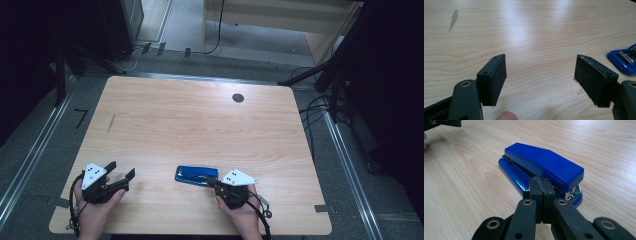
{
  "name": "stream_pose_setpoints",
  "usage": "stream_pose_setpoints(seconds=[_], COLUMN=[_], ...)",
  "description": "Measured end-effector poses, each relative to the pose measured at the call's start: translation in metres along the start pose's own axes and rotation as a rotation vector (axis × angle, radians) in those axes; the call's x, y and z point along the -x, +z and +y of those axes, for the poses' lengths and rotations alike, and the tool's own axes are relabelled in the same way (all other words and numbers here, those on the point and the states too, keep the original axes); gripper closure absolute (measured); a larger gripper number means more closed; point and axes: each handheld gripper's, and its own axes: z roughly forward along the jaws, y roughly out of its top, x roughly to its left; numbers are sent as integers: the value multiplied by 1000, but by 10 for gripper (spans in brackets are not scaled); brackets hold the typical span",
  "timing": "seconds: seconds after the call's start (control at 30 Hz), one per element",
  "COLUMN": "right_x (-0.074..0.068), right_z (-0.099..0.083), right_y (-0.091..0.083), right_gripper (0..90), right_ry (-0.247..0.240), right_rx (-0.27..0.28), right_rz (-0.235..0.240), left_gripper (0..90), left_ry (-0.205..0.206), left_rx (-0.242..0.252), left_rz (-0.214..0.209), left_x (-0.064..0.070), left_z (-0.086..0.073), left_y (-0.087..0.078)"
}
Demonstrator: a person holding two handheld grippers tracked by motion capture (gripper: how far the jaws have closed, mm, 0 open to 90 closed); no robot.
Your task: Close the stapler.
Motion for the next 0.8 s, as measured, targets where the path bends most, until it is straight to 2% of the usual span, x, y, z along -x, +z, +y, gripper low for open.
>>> stream_pose_setpoints(seconds=[0.63,0.8], right_x=[7,9], right_z=[2,1], right_y=[5,4], right_gripper=[900,900], right_ry=[1,2], right_rx=[3,2], right_rz=[-10,-5], left_gripper=[260,249], left_ry=[-6,-20], left_rx=[4,4], left_rz=[26,39], left_x=[-7,-10], left_z=[-1,-1], left_y=[-6,-6])
